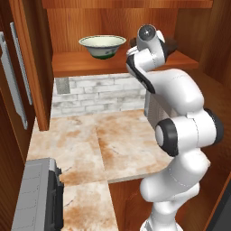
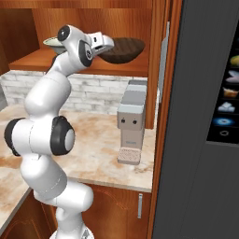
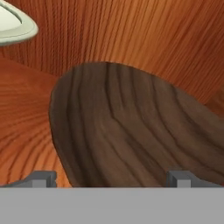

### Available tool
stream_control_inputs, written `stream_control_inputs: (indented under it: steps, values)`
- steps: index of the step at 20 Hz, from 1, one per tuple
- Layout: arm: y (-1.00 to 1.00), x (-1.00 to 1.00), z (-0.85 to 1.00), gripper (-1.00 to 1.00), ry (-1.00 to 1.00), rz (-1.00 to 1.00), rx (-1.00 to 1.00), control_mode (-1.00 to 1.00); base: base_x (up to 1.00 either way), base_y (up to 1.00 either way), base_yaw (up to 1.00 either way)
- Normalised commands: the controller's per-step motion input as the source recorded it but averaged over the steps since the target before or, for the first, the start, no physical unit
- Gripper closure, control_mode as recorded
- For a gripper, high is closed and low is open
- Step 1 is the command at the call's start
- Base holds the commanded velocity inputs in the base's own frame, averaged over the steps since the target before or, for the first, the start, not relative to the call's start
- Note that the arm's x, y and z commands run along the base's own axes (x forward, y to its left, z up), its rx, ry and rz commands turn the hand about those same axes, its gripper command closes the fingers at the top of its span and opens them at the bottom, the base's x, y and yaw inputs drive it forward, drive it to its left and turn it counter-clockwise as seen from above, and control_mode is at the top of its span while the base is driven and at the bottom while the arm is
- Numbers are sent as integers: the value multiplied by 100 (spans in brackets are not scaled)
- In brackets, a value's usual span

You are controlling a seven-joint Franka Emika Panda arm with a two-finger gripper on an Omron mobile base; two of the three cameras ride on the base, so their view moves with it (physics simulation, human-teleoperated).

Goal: Move the bowls from the cabinet to the plates on the dining table.

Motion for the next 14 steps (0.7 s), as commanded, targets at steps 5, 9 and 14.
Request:
stream_control_inputs:
  steps: [5,9,14]
  values:
    - [-1,0,-25,-100,0,0,1,-100,0,0,0]
    - [-3,-2,-27,-100,0,0,1,-100,0,0,0]
    - [-4,-6,-24,-100,0,0,2,-100,0,0,0]
